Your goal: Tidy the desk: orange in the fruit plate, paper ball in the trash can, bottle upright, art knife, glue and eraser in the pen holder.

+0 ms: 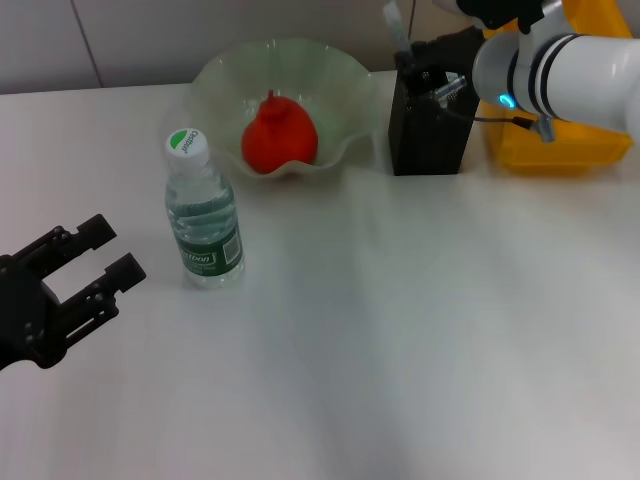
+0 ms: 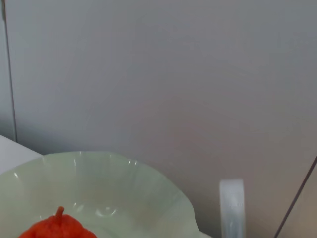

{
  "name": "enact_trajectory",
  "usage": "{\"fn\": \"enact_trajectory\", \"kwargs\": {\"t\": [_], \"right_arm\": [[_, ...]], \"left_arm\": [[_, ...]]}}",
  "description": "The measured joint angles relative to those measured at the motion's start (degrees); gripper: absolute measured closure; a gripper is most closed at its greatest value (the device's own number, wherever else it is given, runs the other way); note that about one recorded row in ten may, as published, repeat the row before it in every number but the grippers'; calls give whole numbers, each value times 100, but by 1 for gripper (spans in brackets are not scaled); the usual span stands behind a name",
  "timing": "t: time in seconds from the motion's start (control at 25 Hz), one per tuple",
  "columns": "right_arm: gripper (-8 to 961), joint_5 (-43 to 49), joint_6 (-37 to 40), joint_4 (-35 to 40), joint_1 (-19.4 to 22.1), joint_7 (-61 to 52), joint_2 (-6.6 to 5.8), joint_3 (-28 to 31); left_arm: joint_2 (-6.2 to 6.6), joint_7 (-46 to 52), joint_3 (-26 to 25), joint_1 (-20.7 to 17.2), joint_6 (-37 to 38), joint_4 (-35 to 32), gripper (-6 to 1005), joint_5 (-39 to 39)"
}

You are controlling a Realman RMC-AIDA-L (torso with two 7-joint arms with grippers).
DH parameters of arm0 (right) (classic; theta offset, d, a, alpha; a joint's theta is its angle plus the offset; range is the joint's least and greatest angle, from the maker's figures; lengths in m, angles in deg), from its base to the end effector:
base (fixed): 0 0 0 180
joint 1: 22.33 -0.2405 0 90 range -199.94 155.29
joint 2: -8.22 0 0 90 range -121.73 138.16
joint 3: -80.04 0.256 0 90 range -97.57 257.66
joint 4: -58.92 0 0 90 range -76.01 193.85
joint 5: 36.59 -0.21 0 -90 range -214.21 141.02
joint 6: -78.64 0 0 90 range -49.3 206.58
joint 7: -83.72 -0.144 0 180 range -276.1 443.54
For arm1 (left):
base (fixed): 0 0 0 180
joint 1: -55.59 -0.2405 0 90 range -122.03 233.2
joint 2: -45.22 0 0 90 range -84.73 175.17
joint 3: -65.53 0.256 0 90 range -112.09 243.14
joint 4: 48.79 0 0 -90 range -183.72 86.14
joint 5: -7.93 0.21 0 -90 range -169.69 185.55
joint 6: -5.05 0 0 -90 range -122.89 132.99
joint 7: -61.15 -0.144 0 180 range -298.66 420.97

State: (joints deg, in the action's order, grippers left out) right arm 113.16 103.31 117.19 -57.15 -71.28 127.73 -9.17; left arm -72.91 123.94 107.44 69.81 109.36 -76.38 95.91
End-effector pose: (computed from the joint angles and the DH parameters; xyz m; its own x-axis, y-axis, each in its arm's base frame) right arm 0.1816 0.4466 -0.0188 0.8558 -0.3879 -0.3423 -0.4969 -0.4320 -0.7526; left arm -0.2960 0.2407 0.0217 0.5136 0.1580 0.8433 0.5123 -0.8449 -0.1537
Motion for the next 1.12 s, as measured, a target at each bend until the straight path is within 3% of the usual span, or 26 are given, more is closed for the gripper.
{"fn": "enact_trajectory", "kwargs": {"t": [0.24,0.48,0.72,0.96,1.12], "right_arm": [[764,4,13,124,6,2,-3,-2],[667,27,87,439,79,2,2,-54],[667,14,537,893,151,3,6,-91],[668,-22,1164,2237,792,18,-2,-510],[668,-417,1977,3089,1125,171,-2,-522]], "left_arm": [[0,9,0,-14,1,0,367,0],[0,3,0,-41,15,0,367,0],[0,5,0,-40,20,0,367,-1],[0,13,0,-16,36,-9,367,0],[0,21,0,22,50,-34,367,9]]}}
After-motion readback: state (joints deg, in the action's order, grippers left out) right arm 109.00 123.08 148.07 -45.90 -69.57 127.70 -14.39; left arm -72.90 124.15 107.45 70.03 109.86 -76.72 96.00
